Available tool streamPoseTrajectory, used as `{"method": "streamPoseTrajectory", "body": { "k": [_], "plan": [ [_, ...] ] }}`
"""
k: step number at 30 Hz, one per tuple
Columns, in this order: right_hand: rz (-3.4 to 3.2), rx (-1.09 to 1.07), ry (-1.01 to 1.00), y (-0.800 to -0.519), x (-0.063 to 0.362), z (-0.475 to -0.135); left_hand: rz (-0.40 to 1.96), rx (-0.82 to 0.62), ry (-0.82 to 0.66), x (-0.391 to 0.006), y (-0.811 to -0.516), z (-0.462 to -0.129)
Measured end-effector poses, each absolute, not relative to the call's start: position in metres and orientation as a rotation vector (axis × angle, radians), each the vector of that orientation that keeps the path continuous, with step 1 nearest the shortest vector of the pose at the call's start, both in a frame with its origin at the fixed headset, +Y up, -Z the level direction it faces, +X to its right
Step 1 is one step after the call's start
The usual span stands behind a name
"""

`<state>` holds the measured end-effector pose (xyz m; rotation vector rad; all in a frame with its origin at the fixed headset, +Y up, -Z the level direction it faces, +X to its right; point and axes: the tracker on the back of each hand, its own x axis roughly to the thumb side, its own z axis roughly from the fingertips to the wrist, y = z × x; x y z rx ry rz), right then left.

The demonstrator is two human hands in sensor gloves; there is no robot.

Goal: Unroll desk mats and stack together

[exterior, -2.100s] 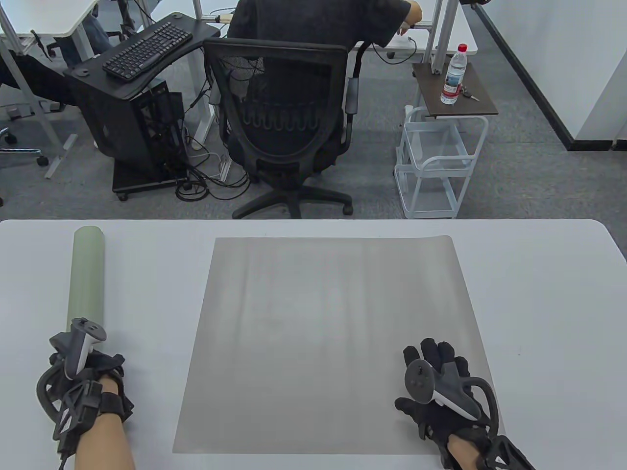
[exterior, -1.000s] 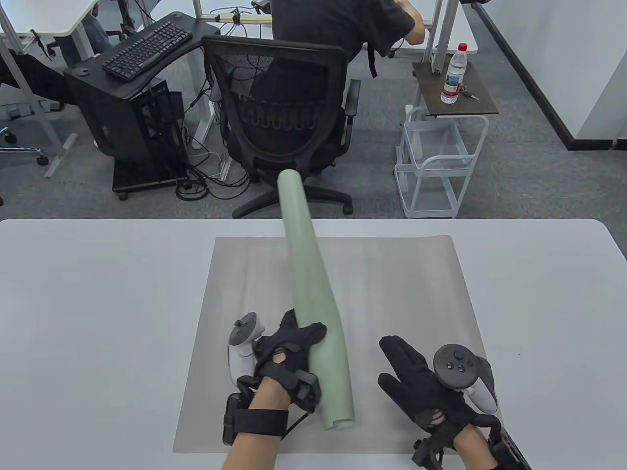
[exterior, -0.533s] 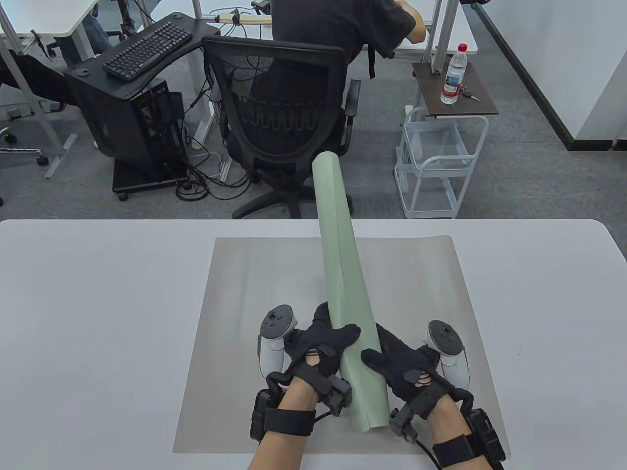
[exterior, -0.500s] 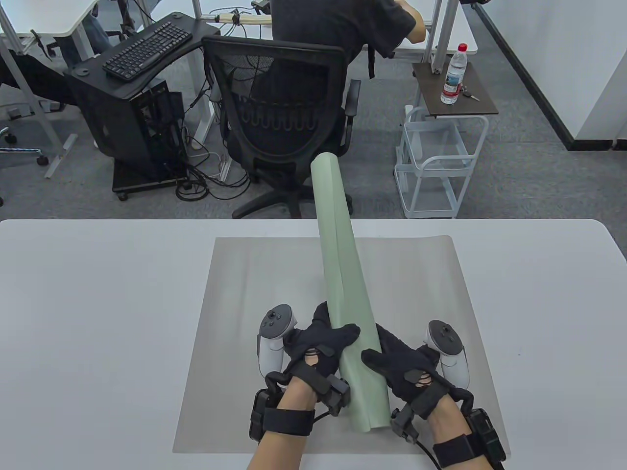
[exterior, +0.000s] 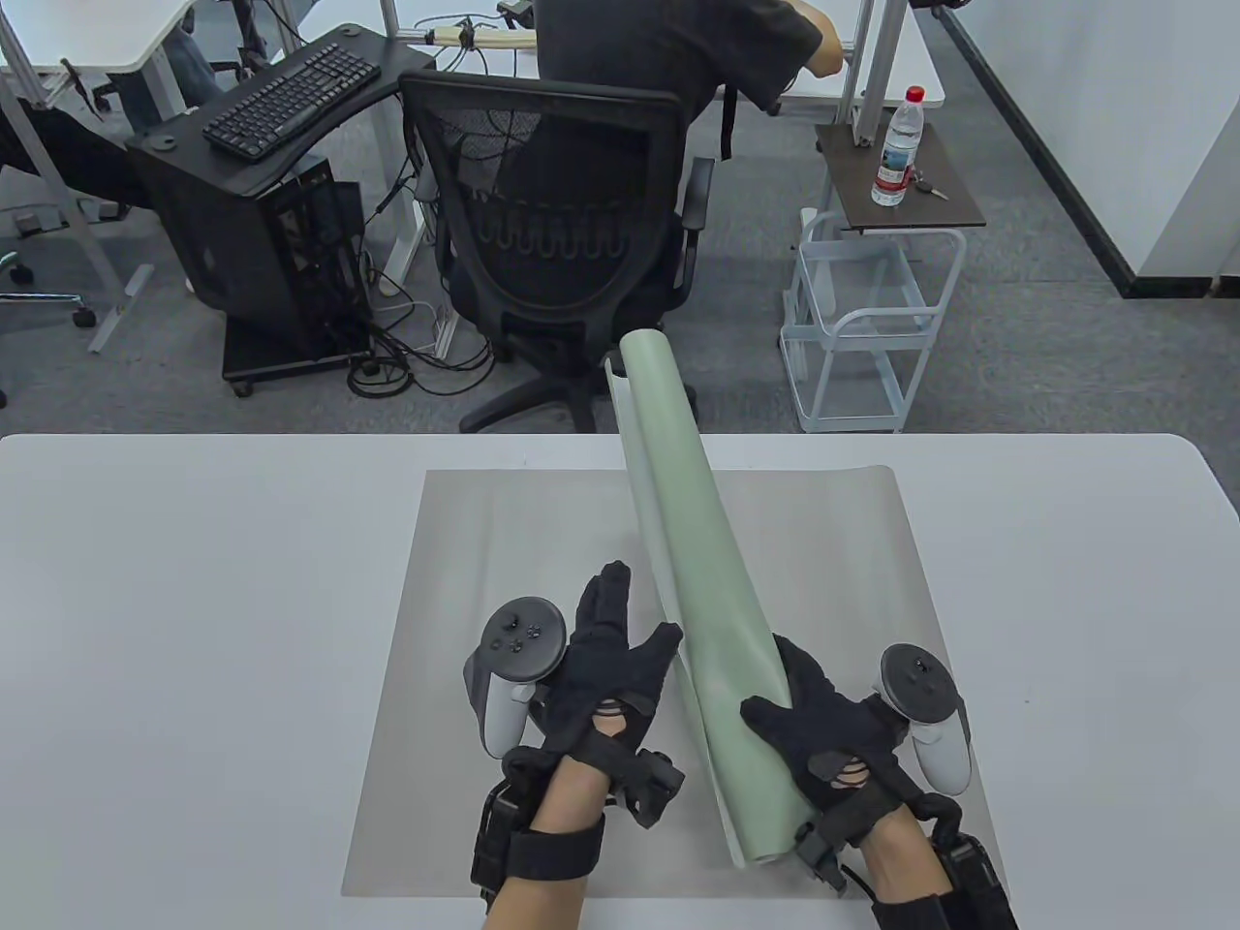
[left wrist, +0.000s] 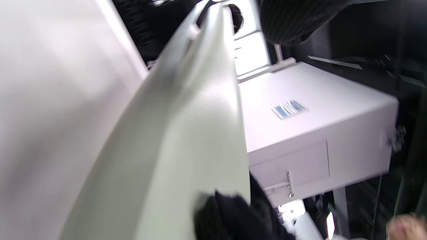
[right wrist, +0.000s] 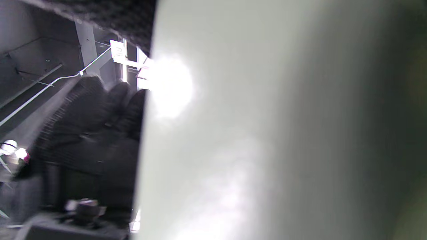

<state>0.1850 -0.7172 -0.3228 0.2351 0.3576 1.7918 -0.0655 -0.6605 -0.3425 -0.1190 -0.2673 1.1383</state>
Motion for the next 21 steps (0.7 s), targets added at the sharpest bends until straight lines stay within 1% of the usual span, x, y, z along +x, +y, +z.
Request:
{"method": "streamPoseTrajectory", "body": {
  "k": [1,2,3,4,5,7,9,11,13,15,16,17,18,20,21],
  "plan": [
    [1.849,0.227,0.326,-0.714,0.181,-0.32,1.064,-0.142,-0.298,-0.054,-0.658,-0.339],
    [1.923,0.229,0.293,-0.71,0.177,-0.316,1.015,-0.195,-0.288,-0.042,-0.659,-0.337],
    [1.981,0.237,0.271,-0.707,0.173,-0.313,0.974,-0.232,-0.28,-0.035,-0.664,-0.338],
    [2.067,0.253,0.244,-0.702,0.166,-0.307,0.936,-0.301,-0.292,-0.027,-0.674,-0.341],
    [2.166,0.254,0.202,-0.698,0.16,-0.303,0.951,-0.342,-0.291,-0.026,-0.679,-0.344],
    [2.378,0.289,0.147,-0.691,0.147,-0.294,1.077,-0.374,-0.231,-0.034,-0.698,-0.353],
    [2.504,0.356,0.122,-0.687,0.126,-0.281,1.367,-0.503,-0.212,-0.047,-0.723,-0.363],
    [2.657,0.363,0.071,-0.687,0.109,-0.274,1.593,-0.522,-0.17,-0.06,-0.739,-0.367],
    [2.65,0.338,0.054,-0.69,0.101,-0.271,1.684,-0.513,-0.143,-0.071,-0.75,-0.371],
    [2.45,0.414,0.294,-0.695,0.104,-0.275,1.776,-0.504,-0.144,-0.083,-0.756,-0.374],
    [2.28,0.474,0.397,-0.699,0.112,-0.279,1.879,-0.54,-0.168,-0.086,-0.758,-0.375],
    [2.104,0.488,0.43,-0.702,0.124,-0.287,1.921,-0.537,-0.178,-0.089,-0.759,-0.376],
    [2.02,0.462,0.445,-0.704,0.13,-0.291,1.948,-0.553,-0.202,-0.089,-0.759,-0.377],
    [1.822,0.257,0.443,-0.716,0.154,-0.304,2.0,-0.638,-0.298,-0.079,-0.756,-0.376],
    [1.81,0.206,0.445,-0.724,0.16,-0.308,2.027,-0.666,-0.334,-0.073,-0.754,-0.375]
  ]
}}
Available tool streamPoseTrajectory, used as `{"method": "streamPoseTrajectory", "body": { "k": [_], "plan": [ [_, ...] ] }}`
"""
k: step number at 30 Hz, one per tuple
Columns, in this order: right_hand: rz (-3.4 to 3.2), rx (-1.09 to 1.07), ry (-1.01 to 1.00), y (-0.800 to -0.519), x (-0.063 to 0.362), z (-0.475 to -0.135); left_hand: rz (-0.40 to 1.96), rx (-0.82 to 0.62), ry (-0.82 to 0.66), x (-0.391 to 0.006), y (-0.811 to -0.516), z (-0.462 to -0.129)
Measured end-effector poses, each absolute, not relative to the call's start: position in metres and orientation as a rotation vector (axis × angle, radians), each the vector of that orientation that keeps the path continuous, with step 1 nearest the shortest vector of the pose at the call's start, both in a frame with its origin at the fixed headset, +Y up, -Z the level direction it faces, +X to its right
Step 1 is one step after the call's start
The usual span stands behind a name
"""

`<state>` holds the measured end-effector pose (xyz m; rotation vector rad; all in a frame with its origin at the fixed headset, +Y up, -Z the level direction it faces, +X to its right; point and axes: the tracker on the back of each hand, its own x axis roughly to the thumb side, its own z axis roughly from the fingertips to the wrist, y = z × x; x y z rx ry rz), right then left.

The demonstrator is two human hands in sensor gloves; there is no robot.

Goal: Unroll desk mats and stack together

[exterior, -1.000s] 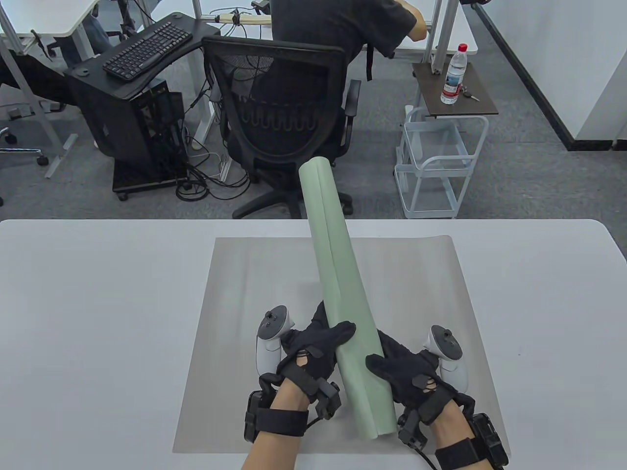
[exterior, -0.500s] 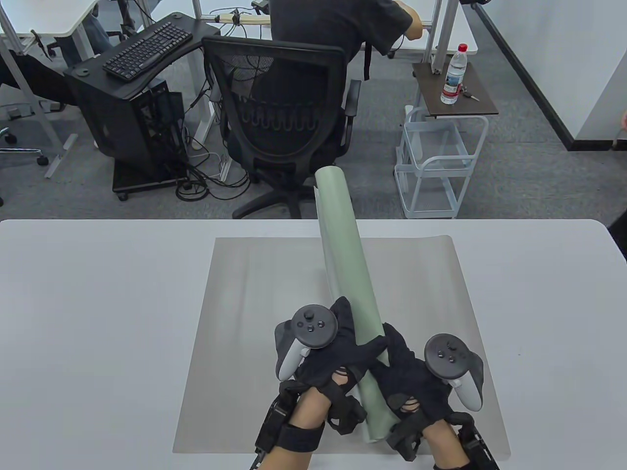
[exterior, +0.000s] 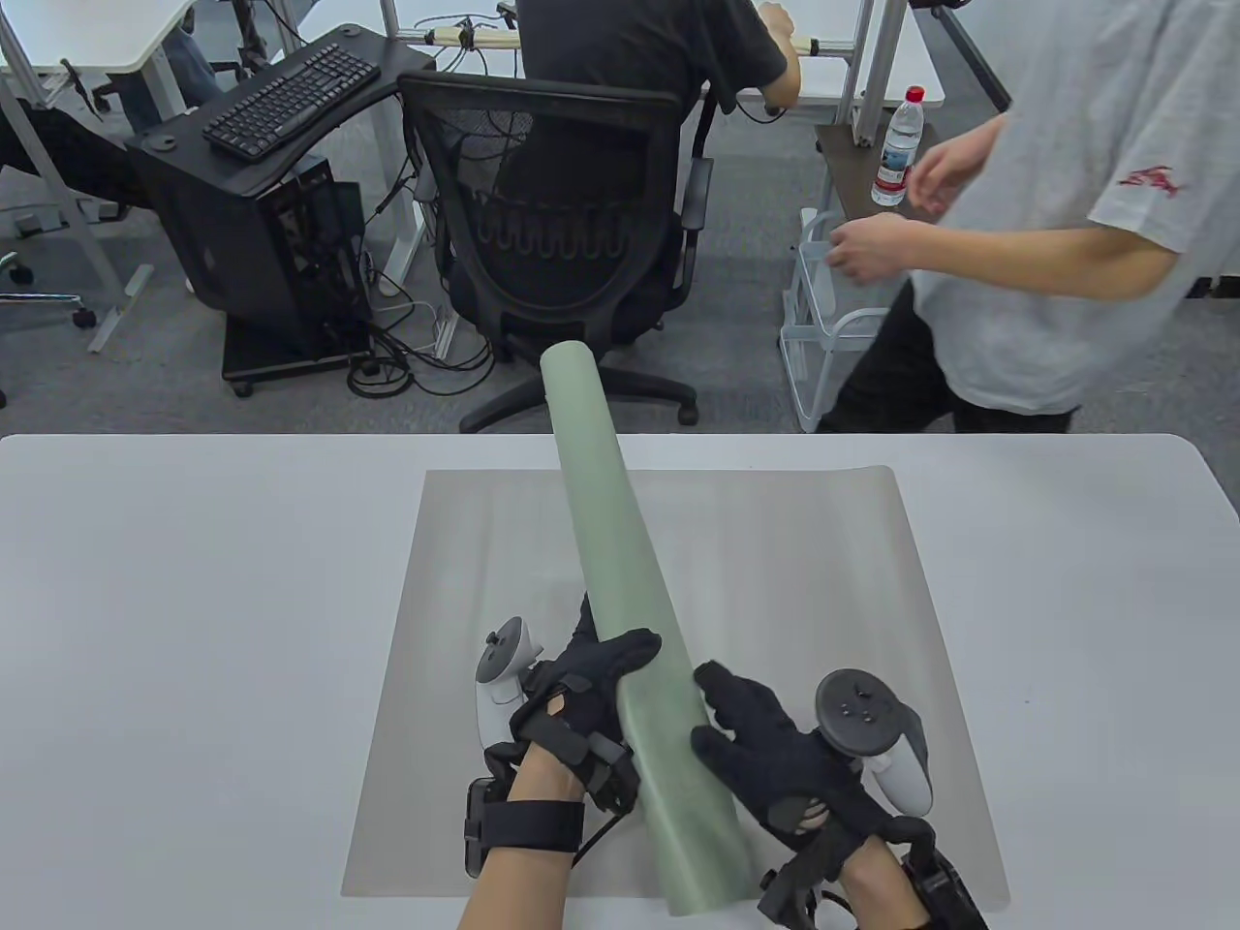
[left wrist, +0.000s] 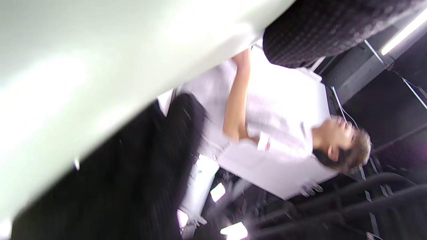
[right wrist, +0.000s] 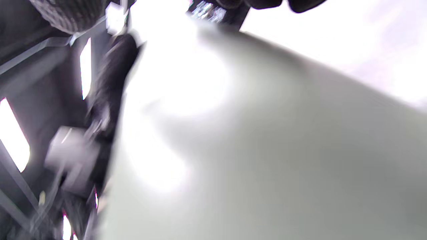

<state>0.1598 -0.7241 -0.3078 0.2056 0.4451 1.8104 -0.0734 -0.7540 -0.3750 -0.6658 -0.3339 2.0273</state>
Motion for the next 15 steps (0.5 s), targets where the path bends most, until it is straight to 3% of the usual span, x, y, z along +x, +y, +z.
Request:
{"method": "streamPoseTrajectory", "body": {
  "k": [2,5,8,15],
  "plan": [
    [1.703,0.183,0.563,-0.745,0.168,-0.315,2.066,-0.747,-0.429,-0.057,-0.748,-0.372],
    [1.102,0.297,0.934,-0.769,0.174,-0.321,1.921,-0.761,-0.47,-0.045,-0.738,-0.37],
    [1.118,0.261,0.818,-0.766,0.192,-0.326,1.788,-0.729,-0.446,-0.049,-0.734,-0.369],
    [0.934,0.408,0.622,-0.757,0.198,-0.334,1.78,-0.732,-0.38,-0.05,-0.745,-0.371]
  ]
}}
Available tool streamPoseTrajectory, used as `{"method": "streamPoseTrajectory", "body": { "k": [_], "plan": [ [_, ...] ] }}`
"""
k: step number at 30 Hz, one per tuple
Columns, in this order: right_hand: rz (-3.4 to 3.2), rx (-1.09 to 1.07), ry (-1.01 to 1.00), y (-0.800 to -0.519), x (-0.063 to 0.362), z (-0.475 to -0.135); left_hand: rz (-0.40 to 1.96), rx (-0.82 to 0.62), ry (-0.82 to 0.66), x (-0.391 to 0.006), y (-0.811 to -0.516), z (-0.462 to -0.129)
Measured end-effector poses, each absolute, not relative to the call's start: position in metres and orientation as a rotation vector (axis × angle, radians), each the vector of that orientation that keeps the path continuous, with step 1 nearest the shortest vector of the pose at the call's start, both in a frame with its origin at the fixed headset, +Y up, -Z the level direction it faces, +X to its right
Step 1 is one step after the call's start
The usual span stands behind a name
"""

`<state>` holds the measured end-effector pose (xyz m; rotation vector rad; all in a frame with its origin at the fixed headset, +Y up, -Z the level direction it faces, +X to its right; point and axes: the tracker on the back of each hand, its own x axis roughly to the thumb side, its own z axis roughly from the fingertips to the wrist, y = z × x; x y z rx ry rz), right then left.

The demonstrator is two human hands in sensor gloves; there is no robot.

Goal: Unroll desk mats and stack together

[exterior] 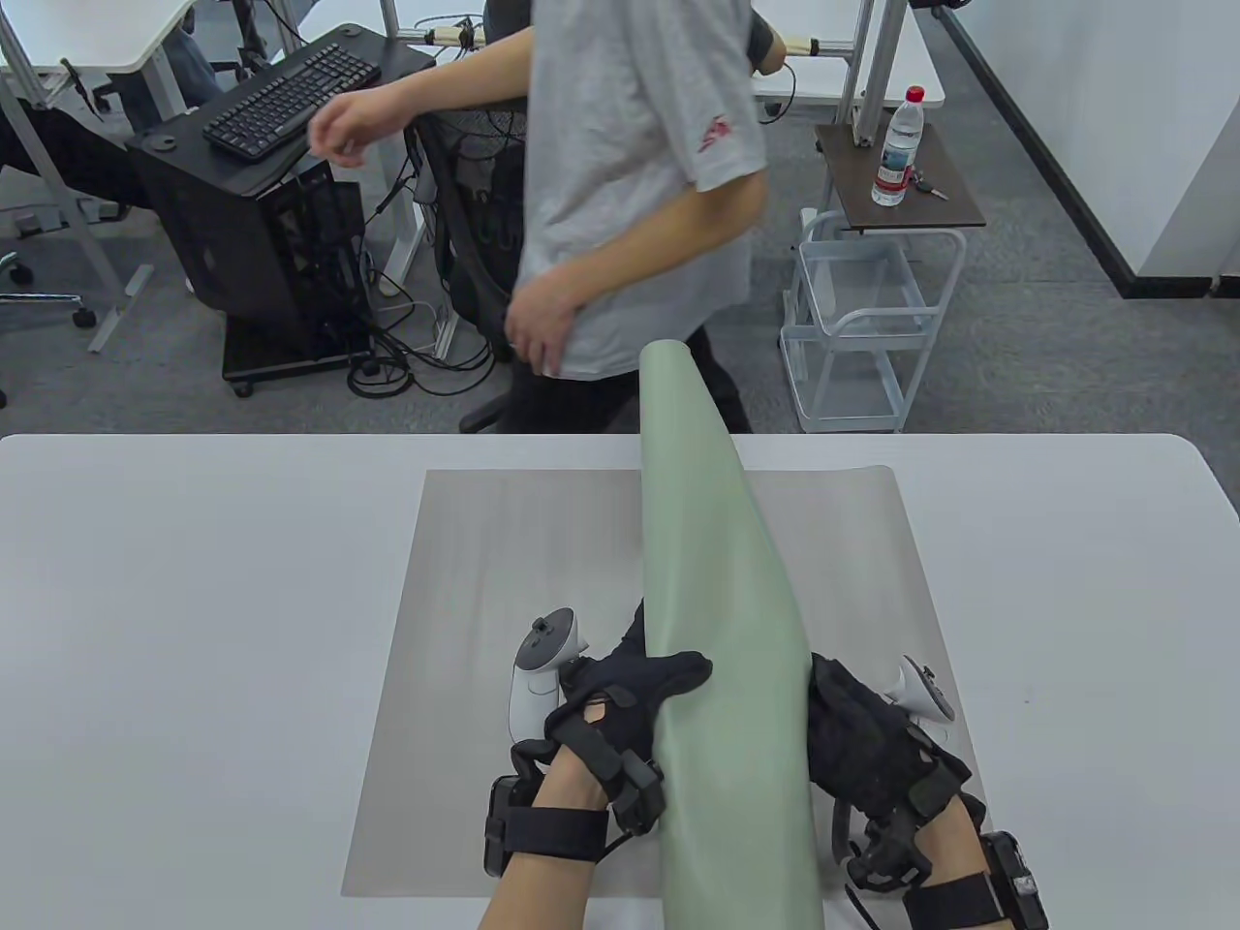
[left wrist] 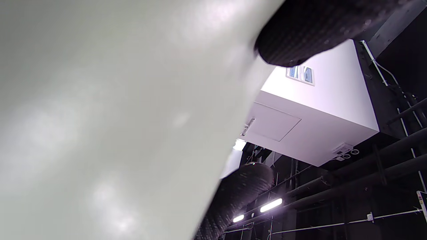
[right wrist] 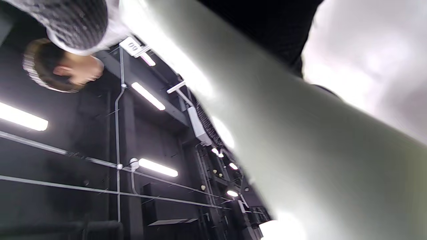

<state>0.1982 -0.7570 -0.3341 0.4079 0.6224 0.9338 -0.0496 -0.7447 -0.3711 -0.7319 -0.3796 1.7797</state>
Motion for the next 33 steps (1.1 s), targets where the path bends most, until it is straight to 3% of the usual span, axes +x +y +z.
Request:
{"method": "streamPoseTrajectory", "body": {
  "k": [6,11,15,19,33],
  "plan": [
    [1.103,0.383,0.567,-0.749,0.2,-0.333,1.672,-0.729,-0.352,-0.04,-0.754,-0.371],
    [1.548,0.264,0.505,-0.739,0.228,-0.335,1.757,-0.734,-0.341,-0.037,-0.766,-0.37],
    [1.795,0.077,0.252,-0.735,0.239,-0.335,1.901,-0.812,-0.39,-0.023,-0.771,-0.366],
    [1.761,0.113,0.29,-0.736,0.248,-0.336,2.139,-0.937,-0.472,-0.013,-0.78,-0.364],
    [1.642,0.128,0.316,-0.745,0.258,-0.341,2.248,-0.974,-0.379,-0.008,-0.787,-0.362]
  ]
}}
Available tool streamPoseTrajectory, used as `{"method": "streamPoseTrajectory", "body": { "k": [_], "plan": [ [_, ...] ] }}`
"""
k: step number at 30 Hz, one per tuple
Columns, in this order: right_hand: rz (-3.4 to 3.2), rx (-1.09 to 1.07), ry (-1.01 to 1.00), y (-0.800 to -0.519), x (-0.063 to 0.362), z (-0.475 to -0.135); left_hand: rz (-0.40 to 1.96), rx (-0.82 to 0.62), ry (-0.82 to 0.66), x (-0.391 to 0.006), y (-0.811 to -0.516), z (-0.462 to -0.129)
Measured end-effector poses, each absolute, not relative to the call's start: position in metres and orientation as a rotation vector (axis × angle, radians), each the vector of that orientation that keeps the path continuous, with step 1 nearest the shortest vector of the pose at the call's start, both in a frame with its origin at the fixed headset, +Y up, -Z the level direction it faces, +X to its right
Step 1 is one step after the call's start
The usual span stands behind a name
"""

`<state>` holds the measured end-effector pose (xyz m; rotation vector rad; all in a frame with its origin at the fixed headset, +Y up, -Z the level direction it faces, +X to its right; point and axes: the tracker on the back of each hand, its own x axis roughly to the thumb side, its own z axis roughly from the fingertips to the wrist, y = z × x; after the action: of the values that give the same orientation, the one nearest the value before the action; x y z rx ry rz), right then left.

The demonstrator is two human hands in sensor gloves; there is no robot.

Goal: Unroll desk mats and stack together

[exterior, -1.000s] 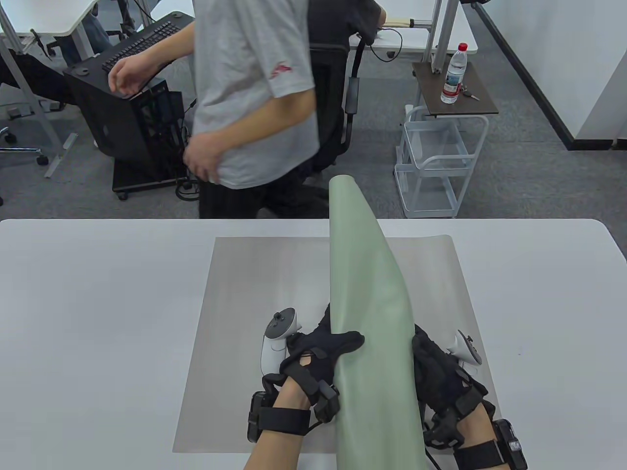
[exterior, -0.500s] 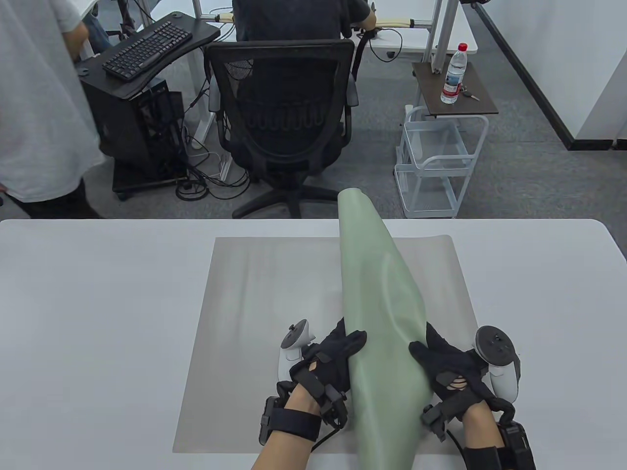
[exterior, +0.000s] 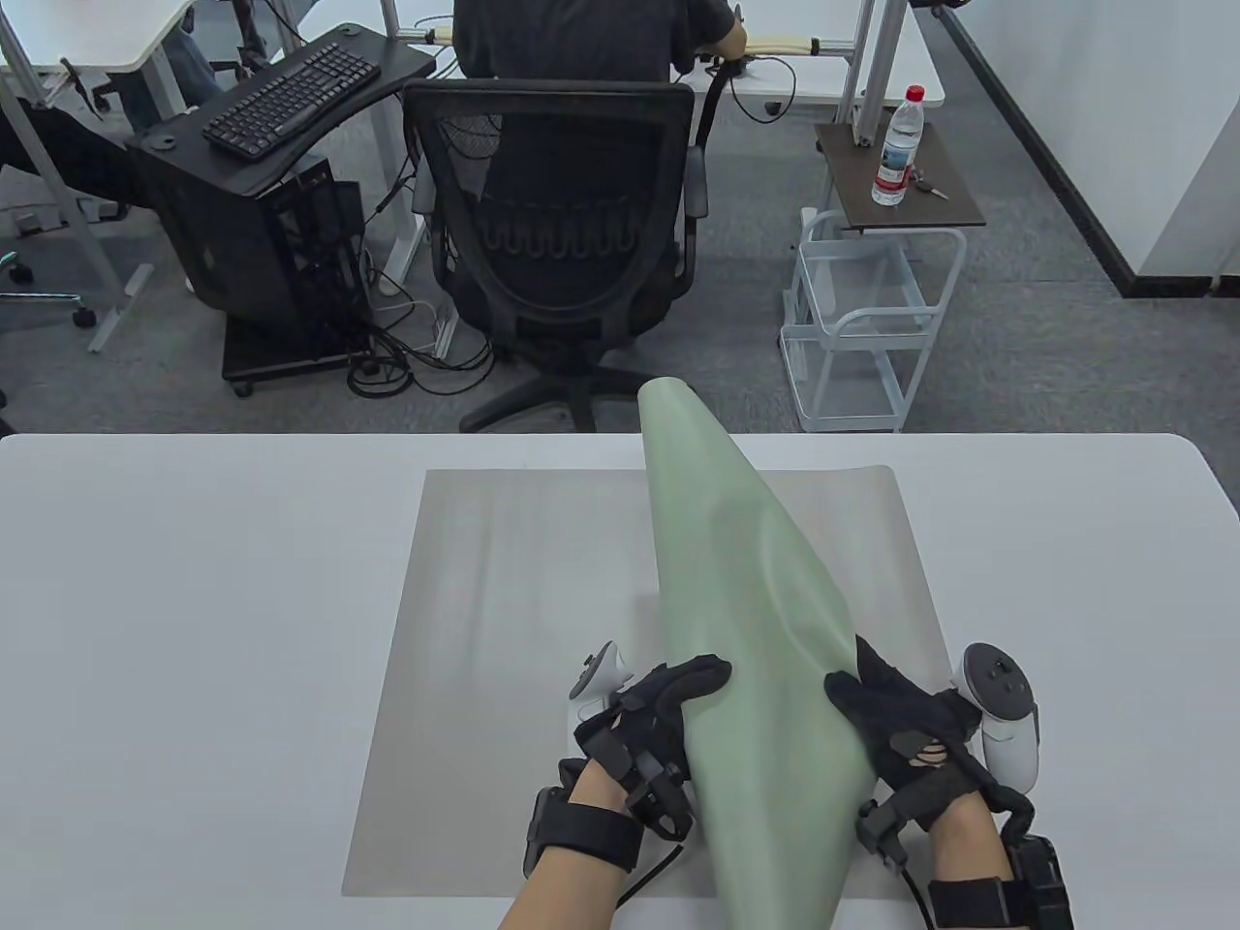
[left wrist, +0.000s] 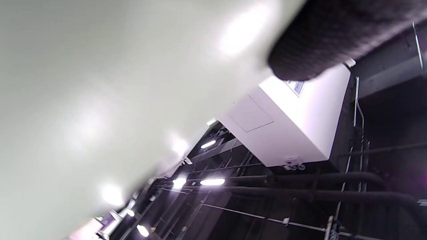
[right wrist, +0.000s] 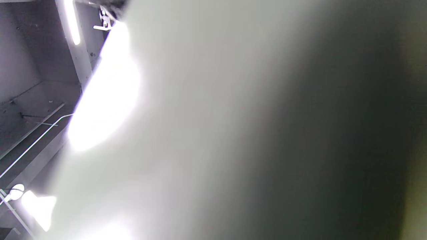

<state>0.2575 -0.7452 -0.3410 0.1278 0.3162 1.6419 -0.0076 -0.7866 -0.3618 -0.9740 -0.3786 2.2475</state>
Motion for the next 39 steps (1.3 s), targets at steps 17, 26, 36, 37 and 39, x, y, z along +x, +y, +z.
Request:
{"method": "streamPoseTrajectory", "body": {
  "k": [17,26,36,37,39],
  "plan": [
    [1.554,0.061,0.257,-0.75,0.304,-0.342,2.325,-0.893,-0.607,-0.002,-0.779,-0.364],
    [1.603,0.108,0.231,-0.732,0.314,-0.336,2.3,-0.928,-0.591,0.012,-0.776,-0.36],
    [1.799,-0.121,0.333,-0.725,0.358,-0.347,2.101,-0.926,-0.285,0.016,-0.782,-0.374],
    [1.83,-0.157,0.351,-0.725,0.361,-0.348,2.013,-0.914,-0.219,0.014,-0.784,-0.377],
    [1.936,-0.221,0.431,-0.724,0.369,-0.353,1.743,-0.874,-0.085,0.012,-0.786,-0.384]
  ]
}}
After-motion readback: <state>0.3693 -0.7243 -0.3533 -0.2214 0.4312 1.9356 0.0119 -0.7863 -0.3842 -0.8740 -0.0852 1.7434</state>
